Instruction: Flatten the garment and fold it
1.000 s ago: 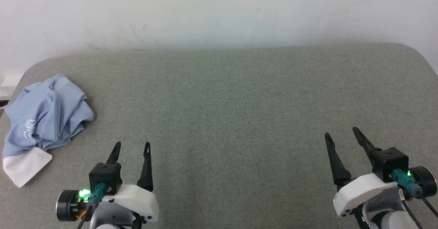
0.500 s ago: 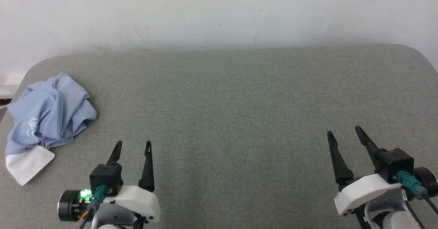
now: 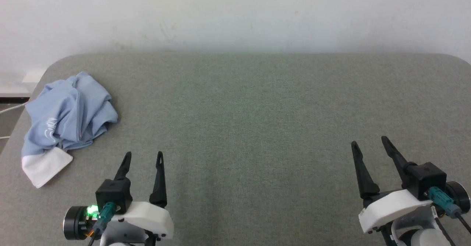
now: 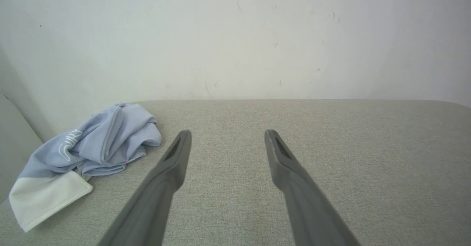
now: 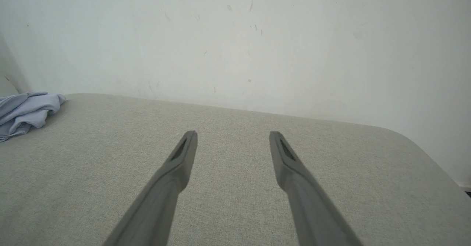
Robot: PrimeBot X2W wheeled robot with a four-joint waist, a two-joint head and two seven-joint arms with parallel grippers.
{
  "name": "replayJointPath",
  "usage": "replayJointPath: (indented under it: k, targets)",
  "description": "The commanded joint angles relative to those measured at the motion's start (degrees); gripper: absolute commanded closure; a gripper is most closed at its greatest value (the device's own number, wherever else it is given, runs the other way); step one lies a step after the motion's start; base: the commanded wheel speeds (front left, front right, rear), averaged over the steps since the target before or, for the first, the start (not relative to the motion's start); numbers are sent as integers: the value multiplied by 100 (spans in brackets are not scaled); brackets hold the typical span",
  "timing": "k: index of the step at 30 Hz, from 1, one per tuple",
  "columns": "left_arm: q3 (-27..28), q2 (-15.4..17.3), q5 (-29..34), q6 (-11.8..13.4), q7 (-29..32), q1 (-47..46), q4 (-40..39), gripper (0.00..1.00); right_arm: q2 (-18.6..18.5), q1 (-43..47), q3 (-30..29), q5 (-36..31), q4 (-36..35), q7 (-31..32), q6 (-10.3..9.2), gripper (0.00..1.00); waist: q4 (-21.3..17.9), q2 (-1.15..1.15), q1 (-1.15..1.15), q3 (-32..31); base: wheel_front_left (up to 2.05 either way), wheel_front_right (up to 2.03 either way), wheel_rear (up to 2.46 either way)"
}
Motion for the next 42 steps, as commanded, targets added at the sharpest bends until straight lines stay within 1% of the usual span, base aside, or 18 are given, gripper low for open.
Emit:
replayJointPath:
  k: [1, 15, 42]
  targets:
    - [-13, -2, -24, 73, -75, 81, -6, 0, 8, 63, 10, 26, 12, -70, -4, 0, 78, -1, 0, -7, 0, 0, 0]
    - [-58, -2, -61, 155, -243, 154, -33, 0, 11, 128, 41, 60, 62, -238, -5, 0, 570, -1, 0, -52, 0, 0, 0]
    - [-122, -3, -103, 235, -566, 336, -66, 0, 16, 242, 112, 289, 191, -561, -7, 0, 1509, -1, 0, -149, 0, 0, 0]
